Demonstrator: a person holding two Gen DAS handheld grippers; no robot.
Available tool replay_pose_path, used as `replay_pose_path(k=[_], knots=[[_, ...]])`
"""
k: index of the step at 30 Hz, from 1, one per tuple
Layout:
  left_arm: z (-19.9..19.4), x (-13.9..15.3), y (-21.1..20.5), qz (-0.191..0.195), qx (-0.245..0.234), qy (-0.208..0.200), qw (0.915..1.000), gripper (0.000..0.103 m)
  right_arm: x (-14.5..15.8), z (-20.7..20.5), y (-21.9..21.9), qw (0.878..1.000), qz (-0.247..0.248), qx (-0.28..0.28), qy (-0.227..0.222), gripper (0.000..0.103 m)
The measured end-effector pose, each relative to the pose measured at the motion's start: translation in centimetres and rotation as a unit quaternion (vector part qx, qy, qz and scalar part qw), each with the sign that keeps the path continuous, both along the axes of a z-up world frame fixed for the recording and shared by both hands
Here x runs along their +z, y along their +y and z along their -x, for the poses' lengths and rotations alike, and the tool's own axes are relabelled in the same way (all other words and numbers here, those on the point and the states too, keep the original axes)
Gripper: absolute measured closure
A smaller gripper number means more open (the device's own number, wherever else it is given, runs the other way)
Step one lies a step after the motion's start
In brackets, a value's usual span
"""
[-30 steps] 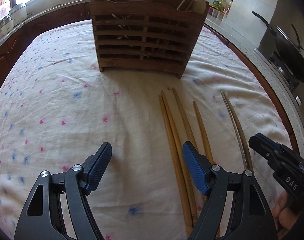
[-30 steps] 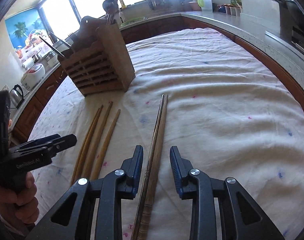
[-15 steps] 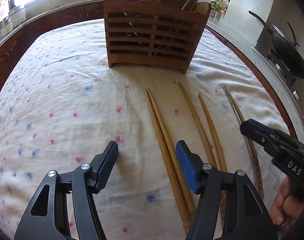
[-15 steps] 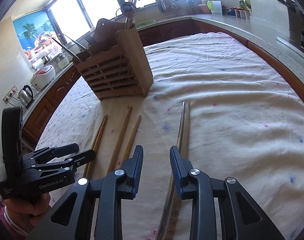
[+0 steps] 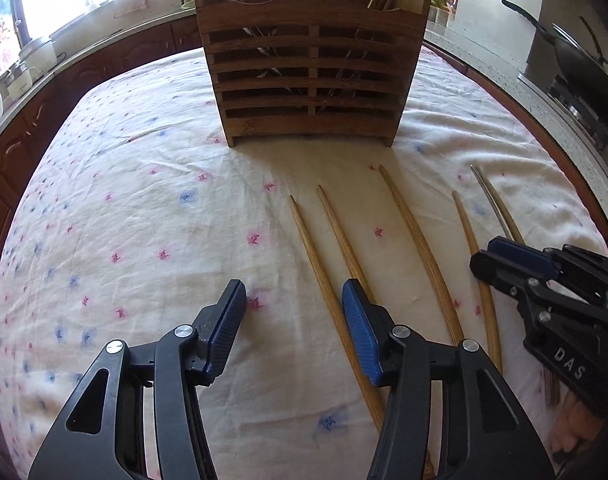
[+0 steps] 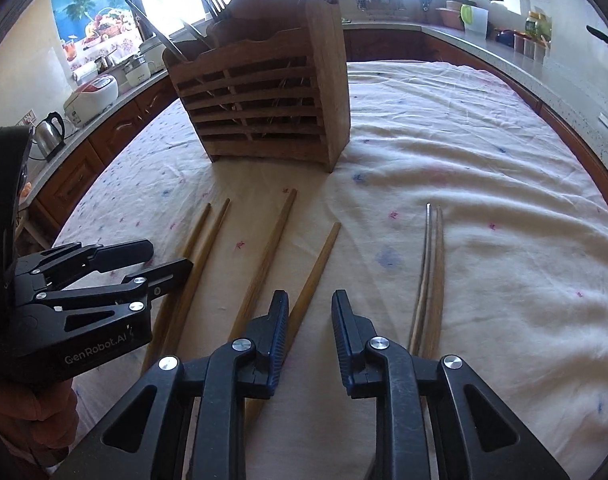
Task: Organize utensils
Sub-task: 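Grasp a wooden chopstick with the left tool while the right tool grasps another wooden chopstick, then lift both wooden chopsticks and lower them into the wooden holder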
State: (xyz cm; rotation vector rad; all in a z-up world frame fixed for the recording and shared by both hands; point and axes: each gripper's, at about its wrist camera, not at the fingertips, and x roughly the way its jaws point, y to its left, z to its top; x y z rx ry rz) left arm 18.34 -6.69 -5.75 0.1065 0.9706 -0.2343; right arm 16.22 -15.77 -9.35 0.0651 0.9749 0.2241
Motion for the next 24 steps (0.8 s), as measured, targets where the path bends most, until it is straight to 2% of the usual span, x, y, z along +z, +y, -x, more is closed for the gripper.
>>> replay_pose_path(k=[2, 5, 8, 12, 15, 17, 19, 24], knots=[[0.0, 0.1, 0.7, 0.018, 0.001, 0.007, 0.9998, 0.053, 0.1, 0.2, -0.8, 1.000, 0.006, -0.012, 0.002, 0.082], [-1.0, 0.3, 1.3, 0.046, 0.011, 0.020, 0.9987, 0.053, 0.1, 0.0, -2.1, 0.999, -0.034, -0.027, 0.009, 0.080], [-2.1, 0.4, 1.2, 0.055, 0.016, 0.027, 0.9980, 0.055, 0.0, -0.9, -2.1, 0.999, -0.036, -0.038, 0.010, 0.076], [-3.1, 0.5, 0.5, 0.033, 0.013, 0.017, 0.9992, 0.061, -0.2, -2.4, -1.4, 0.999, -0.026, -0.040, 0.008, 0.075], [-3.2, 0.4, -0.4, 0.015, 0.007, 0.005, 0.9998, 0.074, -0.3, -3.4, -0.7, 0.999, -0.015, -0.037, 0.009, 0.075], [-3.1, 0.4, -0.6, 0.008, 0.002, -0.002, 1.0000, 0.092, -0.4, -3.7, -0.3, 0.999, -0.002, -0.034, 0.007, 0.079], [-3.1, 0.4, -0.4, 0.014, 0.001, -0.001, 0.9999, 0.094, -0.4, -3.7, -0.1, 0.999, 0.015, -0.033, 0.006, 0.091], [-2.4, 0.9, 1.7, 0.060, 0.011, 0.012, 0.9981, 0.098, -0.3, -3.5, -0.8, 0.999, -0.008, -0.035, 0.008, 0.097]])
